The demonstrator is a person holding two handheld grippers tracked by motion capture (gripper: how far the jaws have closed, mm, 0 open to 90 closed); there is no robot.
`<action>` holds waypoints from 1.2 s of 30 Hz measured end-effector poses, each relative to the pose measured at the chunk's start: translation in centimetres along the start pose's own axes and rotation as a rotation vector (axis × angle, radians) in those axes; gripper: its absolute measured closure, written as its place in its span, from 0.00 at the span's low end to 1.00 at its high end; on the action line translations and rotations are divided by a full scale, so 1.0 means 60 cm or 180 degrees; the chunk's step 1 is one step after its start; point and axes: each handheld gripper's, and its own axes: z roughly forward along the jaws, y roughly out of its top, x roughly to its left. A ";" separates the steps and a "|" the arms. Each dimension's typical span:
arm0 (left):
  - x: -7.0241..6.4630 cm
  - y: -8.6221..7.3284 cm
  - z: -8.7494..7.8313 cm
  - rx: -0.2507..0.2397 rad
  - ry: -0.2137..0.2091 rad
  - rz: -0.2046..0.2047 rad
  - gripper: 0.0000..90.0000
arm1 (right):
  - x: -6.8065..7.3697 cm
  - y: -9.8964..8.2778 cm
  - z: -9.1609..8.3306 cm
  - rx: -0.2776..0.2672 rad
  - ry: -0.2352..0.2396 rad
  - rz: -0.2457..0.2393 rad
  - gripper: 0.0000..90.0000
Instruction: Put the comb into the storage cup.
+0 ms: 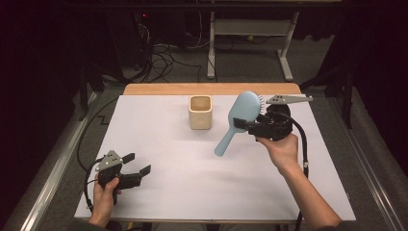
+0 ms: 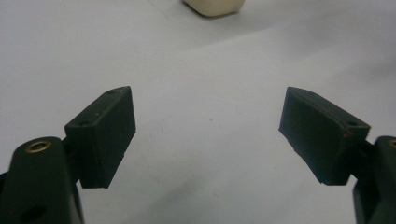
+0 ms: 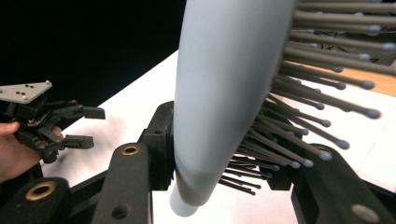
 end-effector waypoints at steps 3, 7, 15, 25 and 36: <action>0.000 0.000 0.000 0.0001 -0.0001 -0.0002 0.22 | -0.002 0.005 0.003 0.0009 -0.0012 -0.0002 0.62; 0.000 0.000 0.000 -0.0002 0.0000 -0.0004 0.22 | -0.003 0.013 0.007 0.0014 -0.0029 -0.0004 0.62; 0.000 0.000 0.000 -0.0003 -0.0004 -0.0011 0.21 | -0.006 0.028 0.012 0.0028 -0.0061 -0.0025 0.62; 0.000 0.000 -0.001 -0.0009 -0.0003 -0.0013 0.21 | -0.009 0.044 0.021 0.0026 -0.0092 -0.0024 0.62; 0.000 0.000 -0.001 -0.0013 -0.0007 -0.0010 0.21 | -0.010 0.063 0.028 0.0036 -0.0125 -0.0045 0.62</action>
